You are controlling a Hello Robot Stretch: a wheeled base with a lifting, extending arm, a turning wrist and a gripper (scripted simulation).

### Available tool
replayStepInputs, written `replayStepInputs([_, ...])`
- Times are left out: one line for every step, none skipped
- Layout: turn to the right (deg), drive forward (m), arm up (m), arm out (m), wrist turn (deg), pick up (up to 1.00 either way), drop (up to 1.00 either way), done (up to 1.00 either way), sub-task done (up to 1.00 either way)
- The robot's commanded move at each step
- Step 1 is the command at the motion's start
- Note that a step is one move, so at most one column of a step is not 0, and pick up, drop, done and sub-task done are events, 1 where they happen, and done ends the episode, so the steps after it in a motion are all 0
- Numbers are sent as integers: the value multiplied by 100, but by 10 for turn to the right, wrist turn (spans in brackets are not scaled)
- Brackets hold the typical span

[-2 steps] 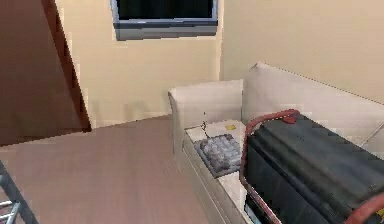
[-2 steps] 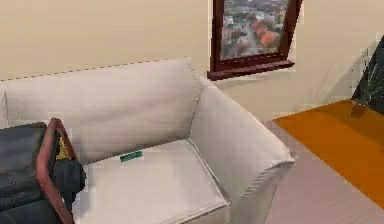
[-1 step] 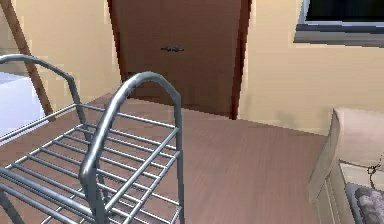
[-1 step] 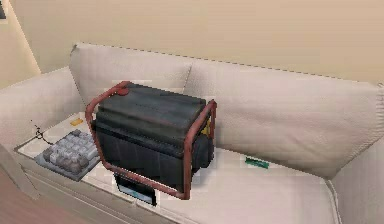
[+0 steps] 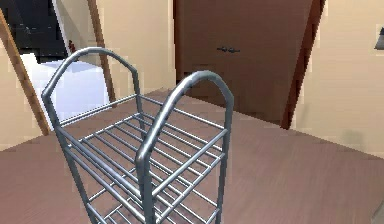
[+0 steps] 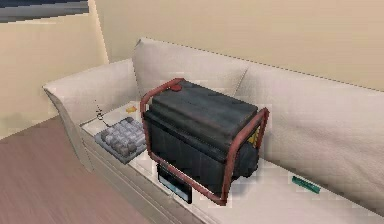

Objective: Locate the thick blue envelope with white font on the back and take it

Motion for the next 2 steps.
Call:
replayStepInputs([0, 0, 50, 0, 0, 0, 0, 0, 0])
replayStepInputs([0, 0, 10, 0, 0, 0, 0, 0, 0])
